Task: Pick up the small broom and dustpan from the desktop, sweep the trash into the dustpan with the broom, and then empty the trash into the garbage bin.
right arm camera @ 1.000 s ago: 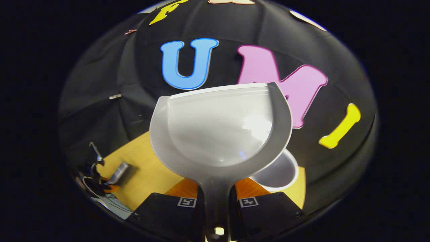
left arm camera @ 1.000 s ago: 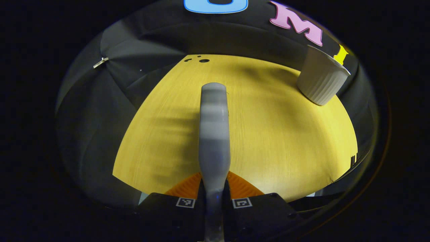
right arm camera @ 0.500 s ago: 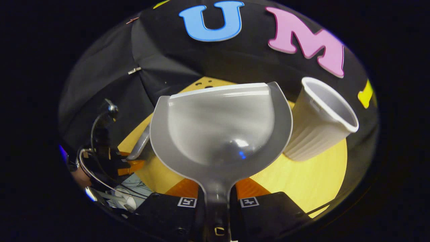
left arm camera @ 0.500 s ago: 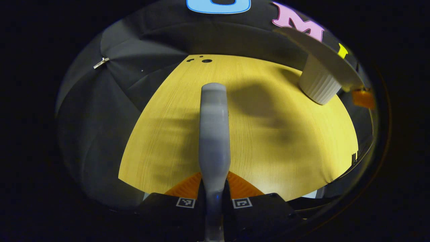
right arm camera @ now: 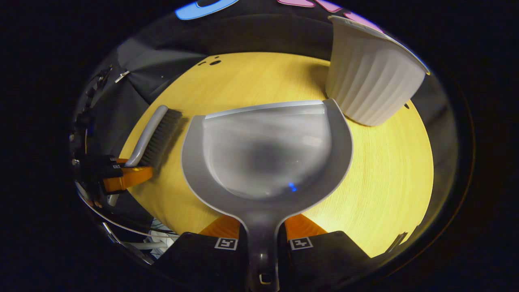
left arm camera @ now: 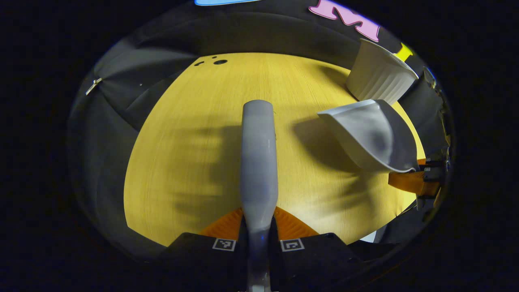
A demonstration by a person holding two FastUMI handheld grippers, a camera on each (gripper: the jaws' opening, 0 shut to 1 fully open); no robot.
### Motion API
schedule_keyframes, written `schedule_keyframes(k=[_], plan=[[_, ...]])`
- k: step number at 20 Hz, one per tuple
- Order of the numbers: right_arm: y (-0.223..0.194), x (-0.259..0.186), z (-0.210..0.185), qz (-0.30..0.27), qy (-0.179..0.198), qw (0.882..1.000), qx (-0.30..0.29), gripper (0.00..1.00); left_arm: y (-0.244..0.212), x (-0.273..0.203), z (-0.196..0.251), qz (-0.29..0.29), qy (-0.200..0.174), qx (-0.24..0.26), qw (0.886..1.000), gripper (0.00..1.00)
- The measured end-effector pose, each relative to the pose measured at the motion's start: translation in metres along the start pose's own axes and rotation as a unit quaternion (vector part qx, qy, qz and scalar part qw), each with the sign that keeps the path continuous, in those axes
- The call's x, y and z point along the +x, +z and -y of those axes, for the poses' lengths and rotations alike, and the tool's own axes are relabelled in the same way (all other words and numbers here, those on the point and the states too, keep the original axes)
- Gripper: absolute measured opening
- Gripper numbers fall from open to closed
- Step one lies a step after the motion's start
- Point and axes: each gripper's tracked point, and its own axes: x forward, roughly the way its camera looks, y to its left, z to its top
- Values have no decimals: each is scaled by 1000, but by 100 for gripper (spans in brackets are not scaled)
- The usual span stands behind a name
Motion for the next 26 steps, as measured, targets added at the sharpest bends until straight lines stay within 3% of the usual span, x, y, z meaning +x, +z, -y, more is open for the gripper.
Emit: schedule_keyframes(k=[7,12,13,14,16,17,18,19,20,21,23,26], plan=[[-5,39,14,-22,-27,997,67,32,5,17,8,-42,5,33,999,26],[-7,39,14,-26,-18,996,86,36,6,22,11,-47,20,61,997,28],[-7,40,12,-24,-18,996,85,36,5,19,13,-46,22,66,997,31],[-6,39,10,-23,-16,996,84,27,3,17,17,-43,22,69,996,27],[-6,40,0,-21,-3,996,82,53,5,7,18,-34,22,72,997,33],[-6,37,-3,-21,-1,997,80,57,5,5,20,-30,21,71,997,46],[-2,34,-4,-16,3,997,79,70,6,2,22,-23,18,68,997,51],[0,27,-3,-10,4,997,77,89,8,-1,23,-15,17,67,998,71],[3,19,-3,-6,6,997,78,100,9,-8,24,-4,19,67,998,85],[5,13,-3,2,7,997,79,100,11,-16,25,11,19,70,997,99],[14,-10,-2,27,9,997,76,99,14,-40,30,46,21,71,996,94],[44,-54,6,101,-4,993,57,99,30,-82,42,113,14,56,992,96]])
